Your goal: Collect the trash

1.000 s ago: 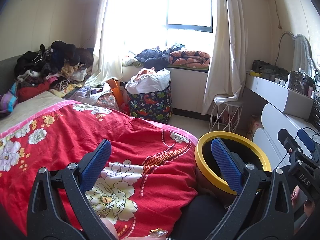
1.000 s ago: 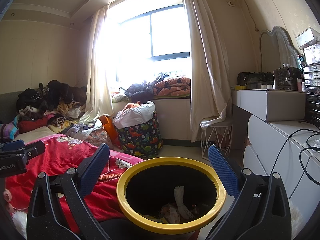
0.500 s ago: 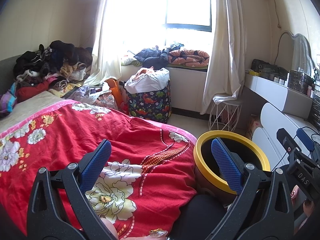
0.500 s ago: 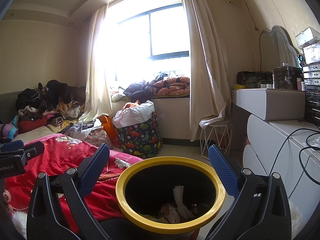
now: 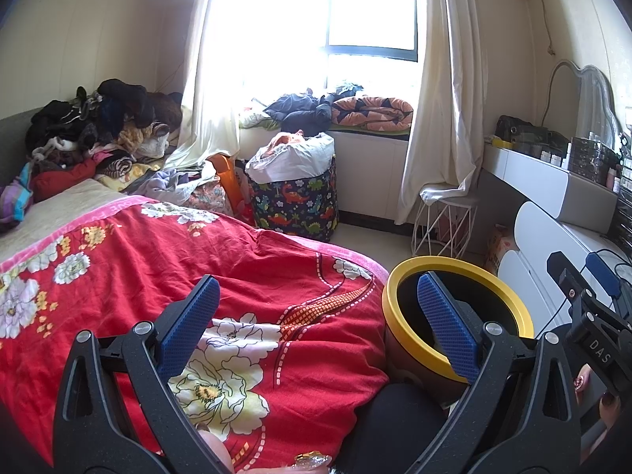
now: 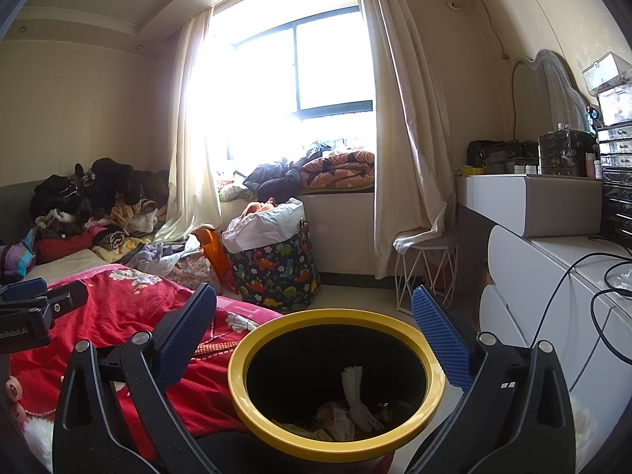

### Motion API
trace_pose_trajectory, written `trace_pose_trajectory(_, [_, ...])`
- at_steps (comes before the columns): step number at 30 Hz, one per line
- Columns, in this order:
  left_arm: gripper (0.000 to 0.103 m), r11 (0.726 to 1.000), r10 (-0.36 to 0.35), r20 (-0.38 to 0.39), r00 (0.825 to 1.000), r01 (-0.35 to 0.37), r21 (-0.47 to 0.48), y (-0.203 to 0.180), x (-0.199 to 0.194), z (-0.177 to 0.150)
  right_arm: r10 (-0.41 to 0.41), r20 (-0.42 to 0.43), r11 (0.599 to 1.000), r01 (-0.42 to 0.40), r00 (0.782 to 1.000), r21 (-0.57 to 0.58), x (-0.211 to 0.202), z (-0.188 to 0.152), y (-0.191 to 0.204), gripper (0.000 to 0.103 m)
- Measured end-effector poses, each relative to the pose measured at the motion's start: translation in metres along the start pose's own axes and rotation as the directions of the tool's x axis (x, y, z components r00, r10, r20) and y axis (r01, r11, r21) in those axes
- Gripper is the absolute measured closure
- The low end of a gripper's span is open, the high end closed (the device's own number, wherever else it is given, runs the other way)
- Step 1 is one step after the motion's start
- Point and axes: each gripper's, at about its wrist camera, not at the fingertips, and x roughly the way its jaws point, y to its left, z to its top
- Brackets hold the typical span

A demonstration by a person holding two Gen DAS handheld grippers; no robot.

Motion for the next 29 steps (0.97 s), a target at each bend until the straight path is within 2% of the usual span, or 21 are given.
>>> trace_pose_trajectory(9, [0.011, 0.999, 0.022, -0.049, 0.999, -0.023, -0.026, 0.012, 0.006, -0.001, 0.023, -0.008, 1.000, -0.023, 1.000, -0.007, 0.001, 0.001, 0.003, 0.006])
trace_pose_trajectory(13, [0.011, 0.993, 0.091, -0.058, 0.994, -0.095, -0.070, 0.042, 0.000, 0.002, 0.156, -0.038, 0.987, -0.157, 0.987, -0.045, 0.013, 0.016, 0.035, 0.006])
trace_pose_trajectory(14, [0.011, 0.988, 0.121, -0.064, 0.991, -0.127, -0.089, 0.056, -0.004, 0.001, 0.194, -0.045, 0.979, -0.196, 0.980, -0.056, 0.015, 0.020, 0.048, 0.006])
trace_pose_trajectory(16, [0.011, 0.969, 0.199, -0.071, 0.977, -0.208, -0.135, 0.092, -0.013, -0.004, 0.299, -0.070, 0.948, -0.305, 0.952, -0.090, 0.021, 0.030, 0.085, 0.006])
trace_pose_trajectory(18, [0.011, 0.935, 0.298, -0.090, 0.950, -0.310, -0.172, 0.131, -0.023, -0.013, 0.417, -0.109, 0.898, -0.428, 0.902, -0.104, 0.026, 0.035, 0.127, 0.006])
trace_pose_trajectory(19, [0.011, 0.914, 0.344, -0.099, 0.934, -0.357, -0.191, 0.150, -0.029, -0.018, 0.474, -0.135, 0.866, -0.489, 0.870, -0.107, 0.028, 0.037, 0.153, 0.006])
trace_pose_trajectory(21, [0.011, 0.840, 0.464, -0.141, 0.875, -0.485, -0.244, 0.201, -0.047, -0.033, 0.570, -0.193, 0.797, -0.594, 0.799, -0.106, 0.031, 0.037, 0.200, 0.006])
trace_pose_trajectory(22, [0.011, 0.793, 0.523, -0.171, 0.835, -0.550, -0.261, 0.227, -0.056, -0.042, 0.624, -0.237, 0.748, -0.657, 0.744, -0.094, 0.033, 0.034, 0.228, 0.006])
trace_pose_trajectory(23, [0.011, 0.736, 0.582, -0.215, 0.784, -0.621, -0.271, 0.256, -0.066, -0.052, 0.662, -0.276, 0.707, -0.703, 0.697, -0.078, 0.033, 0.030, 0.252, 0.006])
trace_pose_trajectory(25, [0.011, 0.634, 0.657, -0.289, 0.696, -0.718, -0.289, 0.304, -0.085, -0.069, 0.705, -0.385, 0.620, -0.781, 0.596, -0.072, 0.035, 0.012, 0.313, 0.006])
trace_pose_trajectory(26, [0.011, 0.565, 0.690, -0.339, 0.639, -0.769, -0.299, 0.333, -0.097, -0.082, 0.717, -0.448, 0.567, -0.821, 0.534, -0.071, 0.033, -0.002, 0.346, 0.006])
trace_pose_trajectory(27, [0.011, 0.535, 0.701, -0.365, 0.613, -0.790, -0.300, 0.348, -0.102, -0.089, 0.720, -0.489, 0.531, -0.845, 0.493, -0.069, 0.030, -0.013, 0.367, 0.006])
trace_pose_trajectory(29, [0.011, 0.449, 0.725, -0.436, 0.534, -0.845, -0.289, 0.384, -0.113, -0.110, 0.705, -0.600, 0.444, -0.895, 0.379, -0.044, 0.027, -0.046, 0.422, 0.006])
